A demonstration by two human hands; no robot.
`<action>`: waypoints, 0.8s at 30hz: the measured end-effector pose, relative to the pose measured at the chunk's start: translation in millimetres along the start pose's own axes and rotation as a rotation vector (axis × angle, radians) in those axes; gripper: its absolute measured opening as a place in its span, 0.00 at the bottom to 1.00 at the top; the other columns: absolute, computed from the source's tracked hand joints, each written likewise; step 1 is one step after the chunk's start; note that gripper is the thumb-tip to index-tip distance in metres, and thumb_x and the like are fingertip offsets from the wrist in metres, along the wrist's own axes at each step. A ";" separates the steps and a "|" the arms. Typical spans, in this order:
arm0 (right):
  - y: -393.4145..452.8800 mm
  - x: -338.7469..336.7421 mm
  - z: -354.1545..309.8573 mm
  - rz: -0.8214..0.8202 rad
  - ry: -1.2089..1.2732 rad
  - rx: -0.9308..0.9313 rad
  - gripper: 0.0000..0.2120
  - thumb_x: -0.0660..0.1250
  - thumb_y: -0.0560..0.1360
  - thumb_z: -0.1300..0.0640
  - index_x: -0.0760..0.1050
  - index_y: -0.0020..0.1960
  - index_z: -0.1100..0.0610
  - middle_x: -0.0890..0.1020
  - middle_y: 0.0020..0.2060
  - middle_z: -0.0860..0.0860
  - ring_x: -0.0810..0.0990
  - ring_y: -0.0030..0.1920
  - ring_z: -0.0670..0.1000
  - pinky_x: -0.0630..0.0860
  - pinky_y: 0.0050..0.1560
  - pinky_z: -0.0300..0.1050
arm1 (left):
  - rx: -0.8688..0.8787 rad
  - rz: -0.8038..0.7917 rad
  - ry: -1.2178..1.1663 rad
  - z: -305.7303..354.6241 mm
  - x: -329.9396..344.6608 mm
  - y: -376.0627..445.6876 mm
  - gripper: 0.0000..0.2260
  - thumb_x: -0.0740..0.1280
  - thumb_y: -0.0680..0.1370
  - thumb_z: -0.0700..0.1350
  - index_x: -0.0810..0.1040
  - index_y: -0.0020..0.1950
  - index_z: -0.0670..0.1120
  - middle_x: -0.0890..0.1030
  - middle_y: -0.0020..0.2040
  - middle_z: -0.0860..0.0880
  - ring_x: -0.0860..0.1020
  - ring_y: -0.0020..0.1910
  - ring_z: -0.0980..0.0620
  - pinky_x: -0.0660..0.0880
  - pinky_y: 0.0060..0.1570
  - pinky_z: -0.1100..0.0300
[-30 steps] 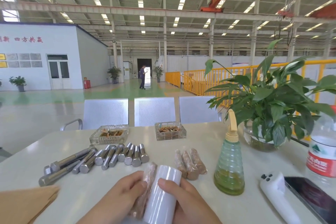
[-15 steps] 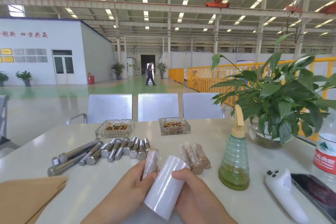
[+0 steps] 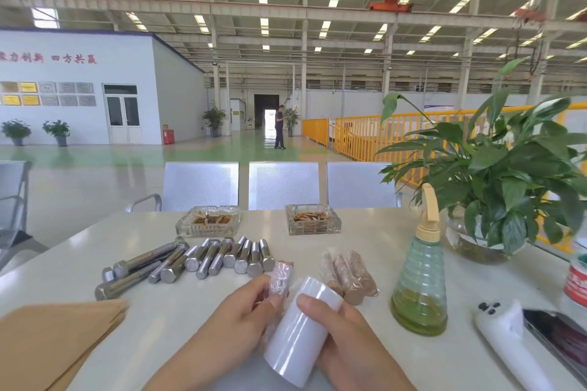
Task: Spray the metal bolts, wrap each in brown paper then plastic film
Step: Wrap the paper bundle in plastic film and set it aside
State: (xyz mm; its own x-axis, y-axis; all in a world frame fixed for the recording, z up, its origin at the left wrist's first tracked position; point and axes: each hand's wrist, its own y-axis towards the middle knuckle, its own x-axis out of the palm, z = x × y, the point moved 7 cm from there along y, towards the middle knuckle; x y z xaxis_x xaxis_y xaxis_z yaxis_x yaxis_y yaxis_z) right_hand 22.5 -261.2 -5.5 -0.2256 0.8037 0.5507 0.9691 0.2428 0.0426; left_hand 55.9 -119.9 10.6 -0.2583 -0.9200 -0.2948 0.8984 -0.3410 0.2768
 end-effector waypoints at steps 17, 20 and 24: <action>3.9 5.6 6.5 -0.076 -0.268 0.022 0.22 0.82 0.63 0.50 0.86 0.57 0.47 0.86 0.58 0.55 0.85 0.59 0.54 0.82 0.53 0.47 | 0.129 0.092 0.118 19.9 -12.8 -10.9 0.05 0.66 0.81 0.49 0.77 0.55 0.51 0.76 0.40 0.46 0.73 0.41 0.54 0.72 0.45 0.54; -1.2 6.5 2.8 -0.094 -0.360 -0.010 0.22 0.79 0.67 0.48 0.84 0.60 0.50 0.86 0.58 0.52 0.84 0.60 0.52 0.81 0.57 0.47 | -0.038 0.001 -0.111 12.5 -2.2 -11.2 0.20 0.69 0.77 0.62 0.77 0.58 0.47 0.80 0.50 0.42 0.78 0.48 0.51 0.75 0.53 0.47; -8.9 6.7 0.4 -0.122 -0.414 -0.068 0.16 0.75 0.76 0.57 0.82 0.63 0.56 0.84 0.62 0.57 0.82 0.65 0.55 0.75 0.69 0.52 | -0.055 -0.124 -0.156 23.8 5.1 -13.0 0.21 0.74 0.75 0.62 0.82 0.58 0.47 0.85 0.47 0.51 0.83 0.46 0.55 0.76 0.42 0.68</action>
State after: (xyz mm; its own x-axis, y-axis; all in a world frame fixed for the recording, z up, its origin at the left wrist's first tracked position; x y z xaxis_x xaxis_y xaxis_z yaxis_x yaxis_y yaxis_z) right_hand 12.3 -257.7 -2.5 -0.3462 0.9247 0.1585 0.9342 0.3242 0.1488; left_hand 34.4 -124.8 27.3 -0.4163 -0.8918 -0.1773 0.8731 -0.4465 0.1960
